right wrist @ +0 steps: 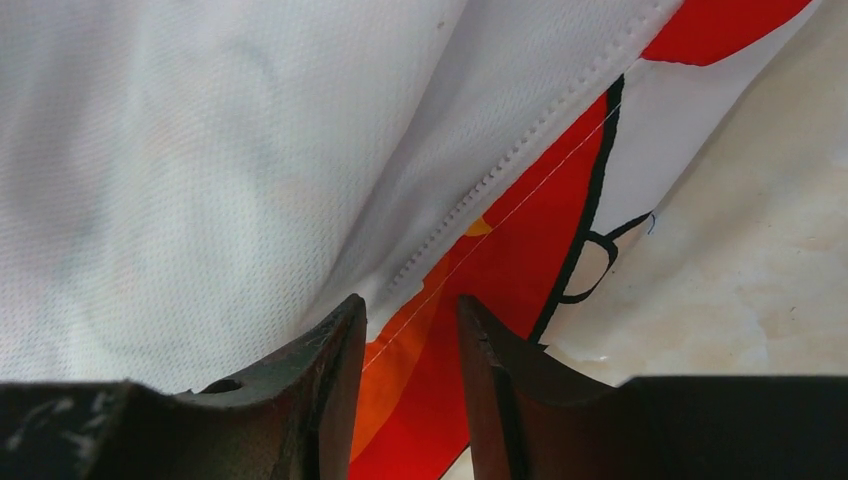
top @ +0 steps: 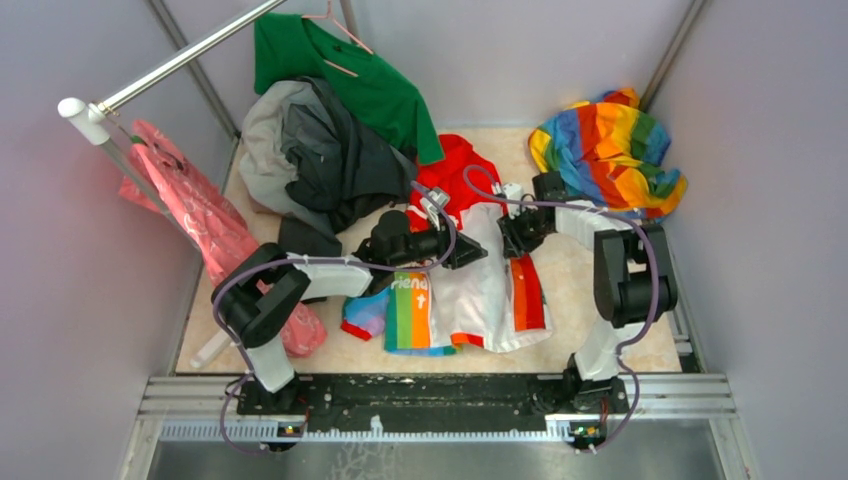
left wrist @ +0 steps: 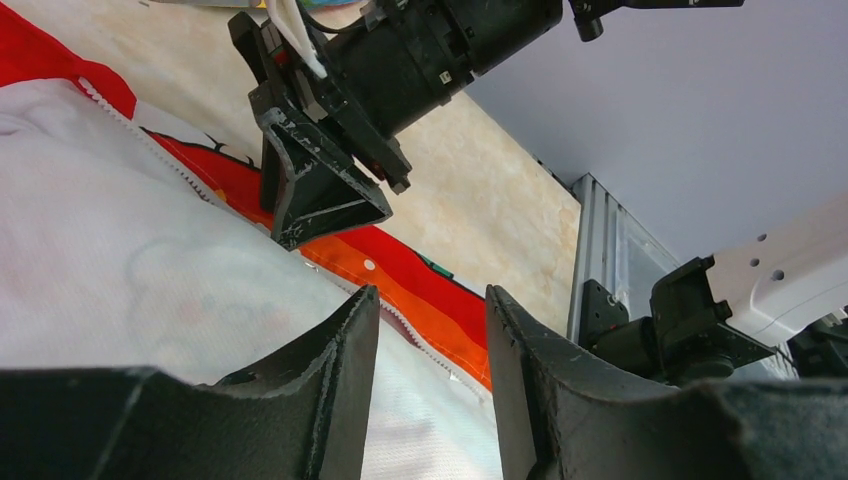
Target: Zip up the jacket
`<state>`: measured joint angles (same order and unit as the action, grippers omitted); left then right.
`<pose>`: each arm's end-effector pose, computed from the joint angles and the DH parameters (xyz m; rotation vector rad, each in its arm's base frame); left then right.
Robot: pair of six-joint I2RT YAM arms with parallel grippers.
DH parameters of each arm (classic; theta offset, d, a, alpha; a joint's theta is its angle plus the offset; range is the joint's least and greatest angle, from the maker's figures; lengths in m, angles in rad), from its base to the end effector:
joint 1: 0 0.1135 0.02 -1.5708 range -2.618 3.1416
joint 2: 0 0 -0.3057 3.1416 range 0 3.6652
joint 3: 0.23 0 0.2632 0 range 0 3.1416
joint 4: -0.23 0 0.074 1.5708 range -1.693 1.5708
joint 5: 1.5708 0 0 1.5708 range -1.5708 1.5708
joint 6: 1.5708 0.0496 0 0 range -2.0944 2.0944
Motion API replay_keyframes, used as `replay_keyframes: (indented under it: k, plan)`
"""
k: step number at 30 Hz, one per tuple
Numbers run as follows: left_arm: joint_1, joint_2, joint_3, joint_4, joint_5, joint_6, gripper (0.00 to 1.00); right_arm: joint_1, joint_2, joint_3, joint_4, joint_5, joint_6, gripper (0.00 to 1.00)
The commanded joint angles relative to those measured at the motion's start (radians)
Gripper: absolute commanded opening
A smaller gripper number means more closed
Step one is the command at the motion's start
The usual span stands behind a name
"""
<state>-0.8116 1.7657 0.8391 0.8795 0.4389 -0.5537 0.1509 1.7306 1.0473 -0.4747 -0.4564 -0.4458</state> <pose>0.2599 -0.3046 0.2389 0.6002 1.7043 -1.3695 0.3455 0.0746 0.1915 -0.8929 2.4696 0.5219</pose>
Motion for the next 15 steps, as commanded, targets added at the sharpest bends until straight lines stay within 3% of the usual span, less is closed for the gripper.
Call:
replay_keyframes:
  k: [1, 3, 8, 15]
  plan:
    - [0.0, -0.003, 0.003, 0.016, 0.002, -0.015, 0.49, 0.029, 0.02, 0.009, 0.04, 0.079, 0.017, 0.4]
    - [-0.001, 0.009, -0.016, 0.062, 0.009, -0.032, 0.49, 0.038, 0.038, 0.016, 0.033, 0.106, 0.015, 0.38]
    - [-0.003, 0.032, -0.046, 0.121, 0.036, -0.085, 0.48, 0.039, 0.043, 0.029, 0.016, 0.112, 0.015, 0.18]
    - [-0.004, 0.074, -0.013, 0.145, 0.09, -0.131, 0.49, 0.011, 0.006, 0.039, -0.001, 0.014, 0.022, 0.0]
